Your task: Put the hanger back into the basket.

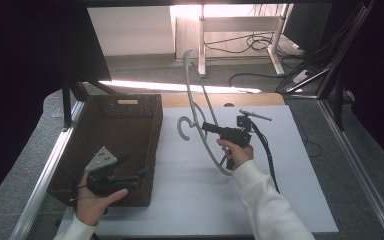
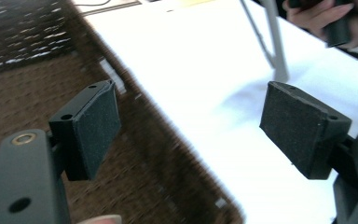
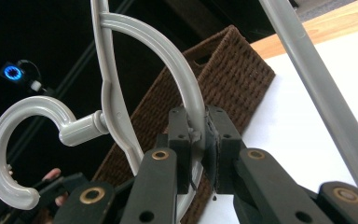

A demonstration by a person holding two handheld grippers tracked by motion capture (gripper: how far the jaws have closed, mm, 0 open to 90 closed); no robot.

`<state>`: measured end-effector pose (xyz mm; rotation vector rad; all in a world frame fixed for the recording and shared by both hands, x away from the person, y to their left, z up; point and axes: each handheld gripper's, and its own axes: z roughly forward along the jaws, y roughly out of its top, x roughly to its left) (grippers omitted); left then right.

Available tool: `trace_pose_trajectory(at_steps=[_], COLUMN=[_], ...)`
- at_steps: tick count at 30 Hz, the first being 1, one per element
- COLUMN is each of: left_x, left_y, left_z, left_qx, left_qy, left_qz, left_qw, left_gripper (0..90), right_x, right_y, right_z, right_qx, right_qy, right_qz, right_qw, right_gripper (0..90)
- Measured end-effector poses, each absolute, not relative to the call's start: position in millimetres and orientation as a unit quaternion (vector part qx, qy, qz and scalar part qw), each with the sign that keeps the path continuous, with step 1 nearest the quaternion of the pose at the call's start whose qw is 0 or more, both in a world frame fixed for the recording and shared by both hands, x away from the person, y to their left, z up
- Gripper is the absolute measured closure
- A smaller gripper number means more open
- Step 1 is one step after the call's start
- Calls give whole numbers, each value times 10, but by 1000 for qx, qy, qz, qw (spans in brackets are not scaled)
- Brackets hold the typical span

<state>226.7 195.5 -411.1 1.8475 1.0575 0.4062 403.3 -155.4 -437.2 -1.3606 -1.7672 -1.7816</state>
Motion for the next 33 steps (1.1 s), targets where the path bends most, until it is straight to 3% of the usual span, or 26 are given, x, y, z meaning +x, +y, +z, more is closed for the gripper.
trace_pose_trajectory(at_steps=[13, 33], left_x=[2580, 2882], left_y=[1479, 1093], left_z=[-4068, -4160], left_qx=[747, 739], left_qy=[427, 446], left_qz=[96, 77], left_qw=[501, 498], left_gripper=[230, 295], right_x=[3990, 3982], right_y=[-1512, -1510], right_z=[-4327, -4349], right_qx=[-475, -486], right_qy=[-570, -549], right_qz=[-646, -657], right_qw=[179, 178], right_gripper=[813, 812])
